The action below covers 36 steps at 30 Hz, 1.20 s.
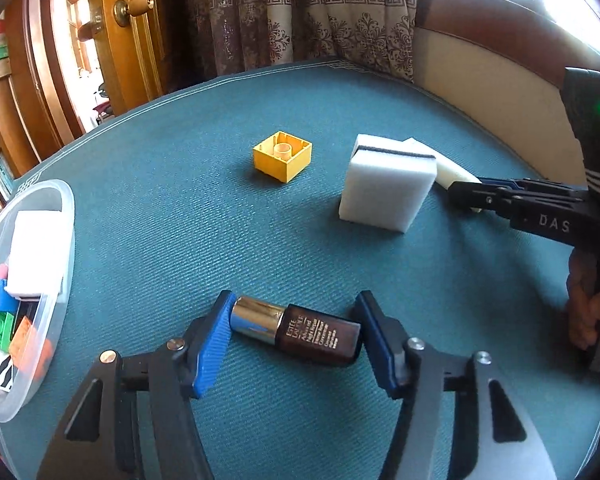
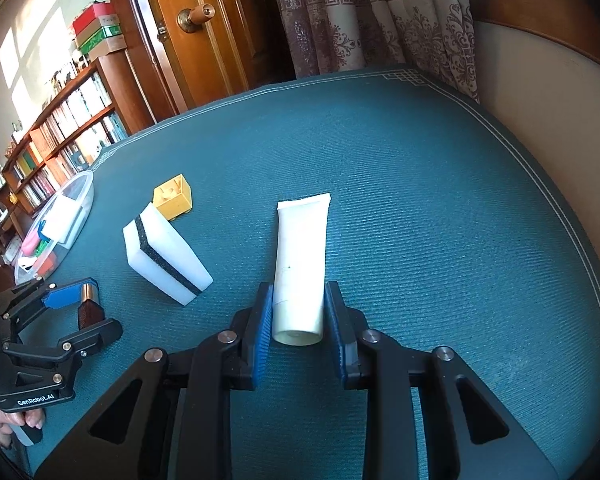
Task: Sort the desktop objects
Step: 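Grasp the brown bottle with the left tool while the right tool holds the white tube, then carry the brown bottle and white tube over the clear bowl with both tools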
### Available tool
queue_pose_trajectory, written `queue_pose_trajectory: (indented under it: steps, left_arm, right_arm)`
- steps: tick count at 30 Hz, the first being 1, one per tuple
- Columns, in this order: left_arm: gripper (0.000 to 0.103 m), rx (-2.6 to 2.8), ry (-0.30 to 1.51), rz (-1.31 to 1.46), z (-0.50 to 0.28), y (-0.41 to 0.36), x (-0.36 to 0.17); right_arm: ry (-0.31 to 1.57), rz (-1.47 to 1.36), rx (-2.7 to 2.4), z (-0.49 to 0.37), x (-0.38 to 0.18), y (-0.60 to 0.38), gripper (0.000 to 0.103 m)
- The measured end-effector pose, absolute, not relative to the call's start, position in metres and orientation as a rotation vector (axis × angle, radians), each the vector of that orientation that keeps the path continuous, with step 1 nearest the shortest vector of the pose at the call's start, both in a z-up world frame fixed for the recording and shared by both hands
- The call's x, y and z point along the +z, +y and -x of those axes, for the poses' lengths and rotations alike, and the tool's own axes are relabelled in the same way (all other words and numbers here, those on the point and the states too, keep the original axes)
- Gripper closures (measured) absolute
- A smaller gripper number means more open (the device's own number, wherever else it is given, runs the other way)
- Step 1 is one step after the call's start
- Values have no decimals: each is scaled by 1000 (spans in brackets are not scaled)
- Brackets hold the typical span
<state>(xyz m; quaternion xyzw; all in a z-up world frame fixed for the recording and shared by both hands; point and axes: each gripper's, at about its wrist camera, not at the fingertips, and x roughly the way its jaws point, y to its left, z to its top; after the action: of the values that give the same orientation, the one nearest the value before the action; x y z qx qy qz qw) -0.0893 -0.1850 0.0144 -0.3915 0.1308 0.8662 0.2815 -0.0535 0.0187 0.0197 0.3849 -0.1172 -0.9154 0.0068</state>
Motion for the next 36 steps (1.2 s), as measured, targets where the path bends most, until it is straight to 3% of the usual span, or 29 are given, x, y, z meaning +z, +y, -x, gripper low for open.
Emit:
queue_pose_trajectory:
  steps: [19, 36]
  left_arm:
    - [38, 2518, 99, 948, 75, -254, 41]
    - [37, 2711, -96, 860, 81, -339, 75]
  right_arm:
    - [-573, -1024, -2827, 34, 45, 23, 76]
    - [-432, -792, -2792, 16, 121, -30, 77]
